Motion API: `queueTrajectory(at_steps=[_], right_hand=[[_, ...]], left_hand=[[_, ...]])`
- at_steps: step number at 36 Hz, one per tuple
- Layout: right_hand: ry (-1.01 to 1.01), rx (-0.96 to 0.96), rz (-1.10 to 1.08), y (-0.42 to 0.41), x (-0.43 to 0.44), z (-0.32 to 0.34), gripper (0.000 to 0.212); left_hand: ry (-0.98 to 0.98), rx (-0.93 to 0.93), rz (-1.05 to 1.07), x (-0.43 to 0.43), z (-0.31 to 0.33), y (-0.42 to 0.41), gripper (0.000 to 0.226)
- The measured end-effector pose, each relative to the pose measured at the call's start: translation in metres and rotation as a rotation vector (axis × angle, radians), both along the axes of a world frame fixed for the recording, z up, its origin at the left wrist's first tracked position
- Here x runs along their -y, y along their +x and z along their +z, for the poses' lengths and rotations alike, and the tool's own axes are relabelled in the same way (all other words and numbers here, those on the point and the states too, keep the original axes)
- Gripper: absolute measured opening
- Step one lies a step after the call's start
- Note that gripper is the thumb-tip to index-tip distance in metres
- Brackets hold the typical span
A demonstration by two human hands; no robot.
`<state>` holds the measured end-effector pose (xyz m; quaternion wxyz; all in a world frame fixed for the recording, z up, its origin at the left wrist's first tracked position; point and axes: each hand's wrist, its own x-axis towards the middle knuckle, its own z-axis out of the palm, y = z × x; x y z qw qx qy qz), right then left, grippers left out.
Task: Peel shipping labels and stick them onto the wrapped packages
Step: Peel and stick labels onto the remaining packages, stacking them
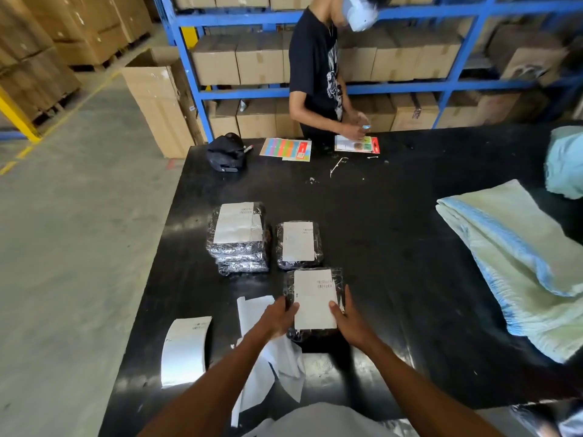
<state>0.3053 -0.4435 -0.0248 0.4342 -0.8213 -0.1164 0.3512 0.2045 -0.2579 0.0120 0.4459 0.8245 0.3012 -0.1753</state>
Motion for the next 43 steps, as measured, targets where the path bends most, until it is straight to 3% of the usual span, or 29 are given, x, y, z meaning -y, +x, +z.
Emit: queueTrajectory(at_steps=[8, 18, 24, 32, 43], right_hand=[[0.128, 0.026, -0.057, -0.005, -0.004, 0.024, 0.060], [0.151, 0.007, -0.112, 0.016, -0.016, 0.047, 0.058], [0.161, 0.022, -0.116, 0.061, -0.058, 0.052, 0.065], [0.145, 0.045, -0.119, 0.113, -0.117, 0.048, 0.071], [0.124, -0.009, -0.060, 0.147, -0.137, 0.029, 0.073]], left_hand=[[-0.064, 0.132, 0.023, -0.001, 0.014, -0.006, 0.033], [-0.058, 0.289, 0.070, -0.024, 0.039, 0.009, 0.034], [-0.056, 0.280, 0.153, -0.049, 0.039, 0.048, 0.036], [-0.151, 0.285, 0.303, -0.072, 0.025, 0.103, 0.062], [-0.203, 0.268, 0.398, -0.082, -0.002, 0.139, 0.057]])
